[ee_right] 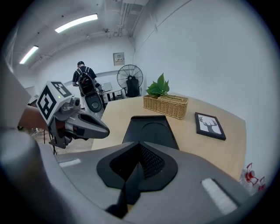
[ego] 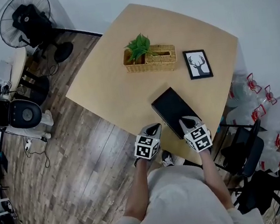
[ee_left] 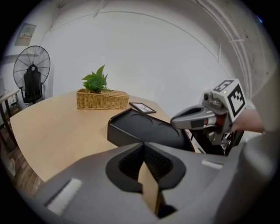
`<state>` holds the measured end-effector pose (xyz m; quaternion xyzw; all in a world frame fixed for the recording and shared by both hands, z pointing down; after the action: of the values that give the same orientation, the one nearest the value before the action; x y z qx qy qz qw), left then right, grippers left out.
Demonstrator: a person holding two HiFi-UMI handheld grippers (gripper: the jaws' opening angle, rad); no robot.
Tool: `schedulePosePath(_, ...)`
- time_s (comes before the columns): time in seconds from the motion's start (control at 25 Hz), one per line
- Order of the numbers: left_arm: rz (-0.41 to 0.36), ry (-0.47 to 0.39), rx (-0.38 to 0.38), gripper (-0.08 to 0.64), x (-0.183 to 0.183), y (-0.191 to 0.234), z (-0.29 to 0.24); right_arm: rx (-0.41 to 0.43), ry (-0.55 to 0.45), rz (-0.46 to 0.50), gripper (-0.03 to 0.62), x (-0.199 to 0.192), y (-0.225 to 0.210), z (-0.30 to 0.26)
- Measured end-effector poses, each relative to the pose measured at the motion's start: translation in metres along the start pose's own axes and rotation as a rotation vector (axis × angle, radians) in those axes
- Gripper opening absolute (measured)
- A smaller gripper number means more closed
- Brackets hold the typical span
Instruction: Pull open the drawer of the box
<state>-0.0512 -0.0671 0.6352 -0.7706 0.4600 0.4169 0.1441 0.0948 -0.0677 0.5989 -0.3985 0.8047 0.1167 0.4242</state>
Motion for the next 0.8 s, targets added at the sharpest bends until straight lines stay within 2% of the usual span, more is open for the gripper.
schedulePosePath(0.24, -0.010, 0.044, -0.012, 0.054, -0.007, 0.003, -0.013, 0.110, 0.124, 0.063, 0.002, 0.013, -0.011, -0.025)
schedulePosePath(0.52, -0.002, 0.063, -0.023, 0.054, -0.013, 0.005, -0.021, 0.158, 0.207, 0.126, 0.002, 0.014, -0.022, -0.050)
schedulePosePath(0.68, -0.014, 0.065, -0.045, 0.054, -0.014, 0.002, -0.022, 0.202, 0.195, 0.087, 0.003, 0.012, -0.024, -0.056)
schedulePosePath(0.8, -0.017, 0.059, -0.054, 0.054, -0.017, 0.001, -0.023, 0.204, 0.160, 0.067, 0.002, 0.010, -0.023, -0.057)
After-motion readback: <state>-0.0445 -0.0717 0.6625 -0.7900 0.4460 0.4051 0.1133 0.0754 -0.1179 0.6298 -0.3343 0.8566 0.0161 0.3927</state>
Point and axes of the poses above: the fingertips, and each gripper's own axes: z backward along the fingers, y to its left, x out of its top, the point moved 4 cm from there along z, backward along the fingers, and after that the axes turned 9 degrees about x, right-handed, at the moved point
